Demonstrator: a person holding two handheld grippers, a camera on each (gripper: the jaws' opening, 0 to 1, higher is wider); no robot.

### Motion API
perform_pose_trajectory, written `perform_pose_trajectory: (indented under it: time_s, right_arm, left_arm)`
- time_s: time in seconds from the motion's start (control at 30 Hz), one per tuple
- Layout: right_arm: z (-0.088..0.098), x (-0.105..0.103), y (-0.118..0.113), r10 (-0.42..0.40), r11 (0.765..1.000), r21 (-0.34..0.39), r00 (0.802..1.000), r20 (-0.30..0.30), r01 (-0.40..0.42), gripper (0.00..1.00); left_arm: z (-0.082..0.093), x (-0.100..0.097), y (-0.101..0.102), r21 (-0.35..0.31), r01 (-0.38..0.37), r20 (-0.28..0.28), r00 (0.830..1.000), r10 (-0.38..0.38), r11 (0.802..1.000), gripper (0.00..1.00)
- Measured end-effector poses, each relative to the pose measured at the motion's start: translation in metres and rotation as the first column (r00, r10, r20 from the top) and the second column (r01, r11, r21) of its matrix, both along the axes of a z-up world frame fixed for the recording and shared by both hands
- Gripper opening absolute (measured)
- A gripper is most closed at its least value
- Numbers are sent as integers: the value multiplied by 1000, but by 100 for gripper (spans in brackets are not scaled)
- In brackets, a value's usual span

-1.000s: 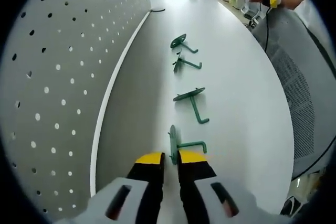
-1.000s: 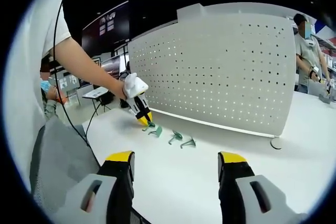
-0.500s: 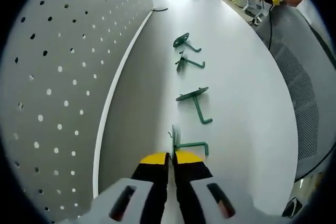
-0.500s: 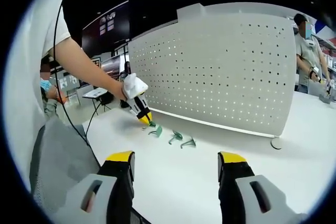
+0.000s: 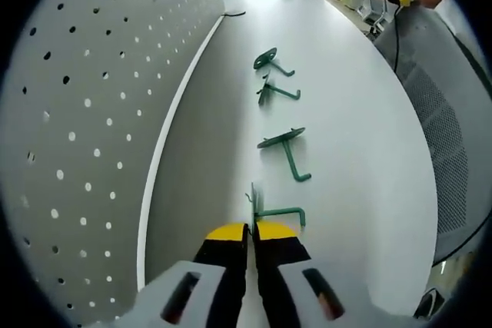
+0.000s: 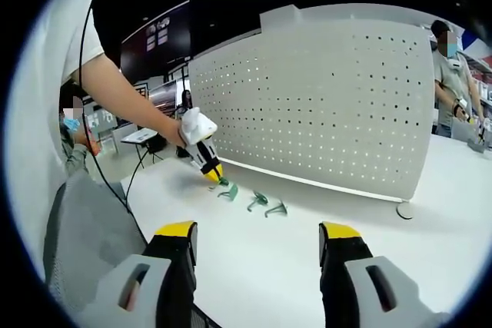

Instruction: Insert the hook assembly into the mounting plate slot until the hook locks in place.

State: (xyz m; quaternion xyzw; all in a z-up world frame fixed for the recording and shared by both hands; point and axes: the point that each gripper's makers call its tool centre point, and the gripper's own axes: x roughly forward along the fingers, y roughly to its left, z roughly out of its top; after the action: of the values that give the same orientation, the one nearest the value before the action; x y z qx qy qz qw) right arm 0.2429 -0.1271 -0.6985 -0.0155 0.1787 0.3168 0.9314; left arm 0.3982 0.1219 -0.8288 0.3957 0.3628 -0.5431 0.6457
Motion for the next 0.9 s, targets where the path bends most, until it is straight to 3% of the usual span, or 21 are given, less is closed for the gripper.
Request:
perform_pose_trajectory:
  time_s: [0.43,0.9]
  right_arm:
    - [1,-1,-1,-4,1000,11,1000,-1,4,62]
    - [1,0,-1,-2,1000,10,1000,0,2,62]
  left_arm:
    - [2,0,2,-85,-49,-3,999,49,995,2]
    - [11,8,-3,-210,-167,-22,986,166,963,1]
